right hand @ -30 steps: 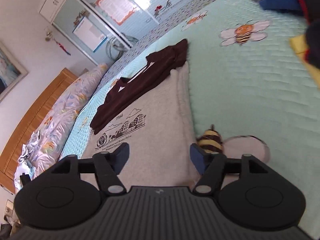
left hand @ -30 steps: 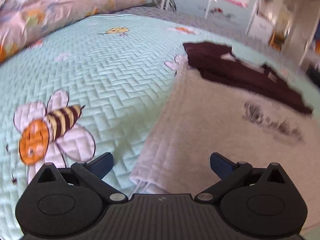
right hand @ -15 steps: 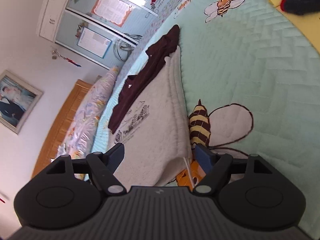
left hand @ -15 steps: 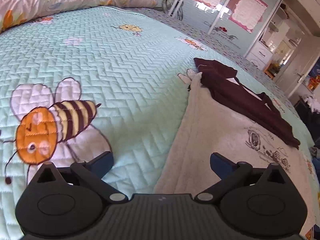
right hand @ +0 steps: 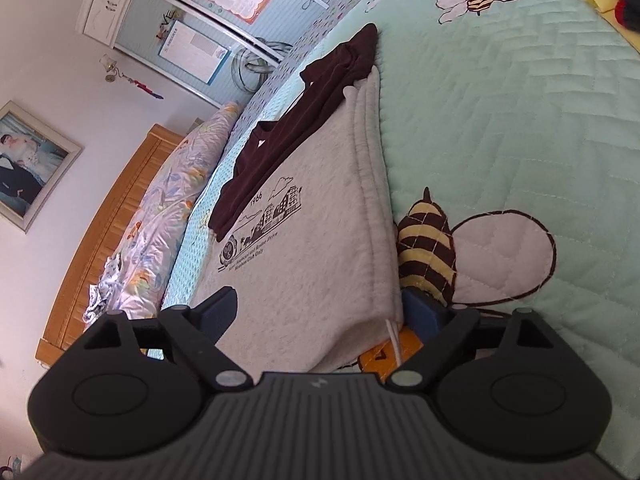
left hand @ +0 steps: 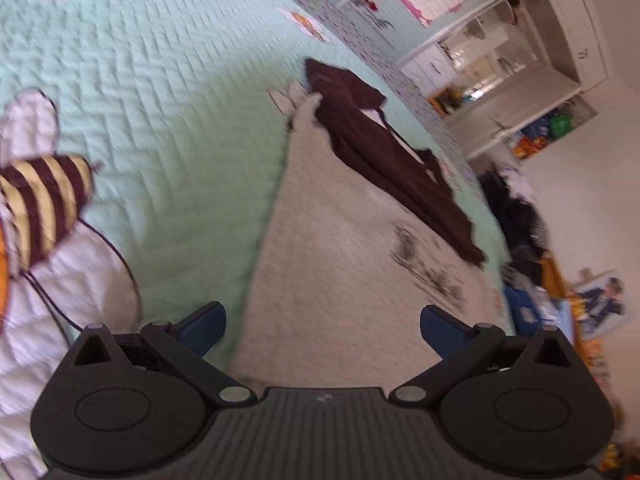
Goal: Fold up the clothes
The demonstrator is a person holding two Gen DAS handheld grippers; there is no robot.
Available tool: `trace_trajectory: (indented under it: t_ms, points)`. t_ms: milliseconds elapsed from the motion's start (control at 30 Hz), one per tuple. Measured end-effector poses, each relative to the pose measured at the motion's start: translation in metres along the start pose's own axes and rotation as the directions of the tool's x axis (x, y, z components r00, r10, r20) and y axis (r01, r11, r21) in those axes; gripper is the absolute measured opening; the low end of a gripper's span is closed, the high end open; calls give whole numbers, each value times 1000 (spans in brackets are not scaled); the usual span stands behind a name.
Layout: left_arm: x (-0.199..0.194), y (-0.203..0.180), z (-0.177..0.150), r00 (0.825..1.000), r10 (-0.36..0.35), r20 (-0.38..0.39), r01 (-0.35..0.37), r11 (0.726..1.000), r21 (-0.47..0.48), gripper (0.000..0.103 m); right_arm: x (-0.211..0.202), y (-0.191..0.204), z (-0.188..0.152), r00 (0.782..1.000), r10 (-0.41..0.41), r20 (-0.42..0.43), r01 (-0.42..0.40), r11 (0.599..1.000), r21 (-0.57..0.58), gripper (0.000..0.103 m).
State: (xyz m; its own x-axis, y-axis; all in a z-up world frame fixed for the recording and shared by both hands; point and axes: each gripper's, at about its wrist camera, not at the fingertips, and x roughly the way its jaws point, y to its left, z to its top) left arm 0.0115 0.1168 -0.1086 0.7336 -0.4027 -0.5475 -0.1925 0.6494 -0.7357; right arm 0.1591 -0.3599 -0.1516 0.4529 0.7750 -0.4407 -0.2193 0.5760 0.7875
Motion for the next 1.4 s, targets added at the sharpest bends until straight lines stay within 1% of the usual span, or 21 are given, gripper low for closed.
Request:
trace_trajectory:
  t_ms: [100, 200, 267, 400, 500, 567, 600, 667, 700, 767, 833, 867, 967, 1033, 1133, 1233, 1267, 1300, 1333, 1367, 1400]
  points:
    - [6, 8, 1, 996, -72, -44, 69, 996, -61, 102, -1, -2, 1, 1000, 21, -22, -21, 1000, -2, 90]
    - [17, 13, 7, 979, -160, -126, 144, 981, -133, 102, -1, -3, 3, 998, 34, -53, -34, 999, -9, 92]
    - [25, 13, 10, 969, -174, -173, 151, 979, -140, 102, 1, -1, 5, 996, 42, -74, -43, 999, -15, 96]
    - [28, 15, 18, 978, -150, -144, 128, 980, -153, 102, 2, -3, 8, 995, 64, -76, -65, 998, -4, 99]
    - [36, 15, 17, 966, -193, -173, 168, 975, -147, 102, 2, 0, 5, 995, 58, -86, -61, 997, -36, 100]
    - [38, 20, 16, 939, -279, -202, 235, 948, -213, 102, 2, 1, 5, 995, 54, -88, -58, 997, -44, 100]
    - [39, 24, 15, 921, -327, -211, 270, 927, -260, 103, 2, 1, 5, 995, 56, -88, -59, 997, -42, 100]
    - [39, 34, 13, 880, -428, -205, 342, 872, -352, 103, 2, 3, 2, 995, 51, -87, -55, 998, -44, 101]
    - [39, 38, 11, 871, -457, -180, 368, 850, -376, 103, 2, 4, 0, 995, 48, -86, -52, 998, -45, 101]
    - [40, 46, 7, 868, -486, -104, 410, 818, -404, 103, 3, 7, -1, 995, 43, -86, -47, 998, -51, 103]
    - [44, 51, 2, 858, -513, -22, 455, 779, -433, 103, 5, 9, -2, 996, 26, -88, -32, 997, -64, 103]
    - [46, 49, 1, 868, -496, -15, 441, 785, -434, 103, 6, 10, -2, 996, 18, -89, -24, 997, -69, 103]
    - [51, 30, 5, 917, -390, -78, 331, 858, -393, 102, 8, 11, -1, 996, 3, -86, -8, 998, -54, 103]
    - [56, 13, 8, 941, -303, -151, 242, 914, -327, 102, 8, 11, 0, 997, -2, -83, -1, 999, -38, 103]
    - [56, -13, 13, 965, -162, -205, 121, 972, -201, 101, 8, 12, -1, 997, -10, -78, 7, 1000, -30, 103]
    - [53, -35, 15, 977, -24, -211, 9, 997, -71, 98, 7, 12, -3, 997, -13, -73, 10, 999, -35, 102]
    - [53, -41, 15, 978, 20, -210, -27, 999, -30, 93, 6, 11, -3, 997, -18, -69, 16, 999, -33, 97]
    - [55, -46, 16, 977, 68, -203, -69, 998, 0, 82, 5, 10, -3, 998, -29, -63, 27, 999, -28, 91]
    - [57, -49, 17, 975, 116, -190, -113, 993, 23, 73, 3, 8, -2, 998, -41, -56, 40, 999, -17, 70]
    - [58, -51, 18, 972, 153, -177, -148, 988, 44, 56, 2, 2, -2, 997, -49, -52, 50, 999, 11, 55]
    - [59, -52, 20, 969, 181, -166, -173, 983, 61, 42, 2, -5, -2, 998, -45, -52, 47, 998, 52, 28]
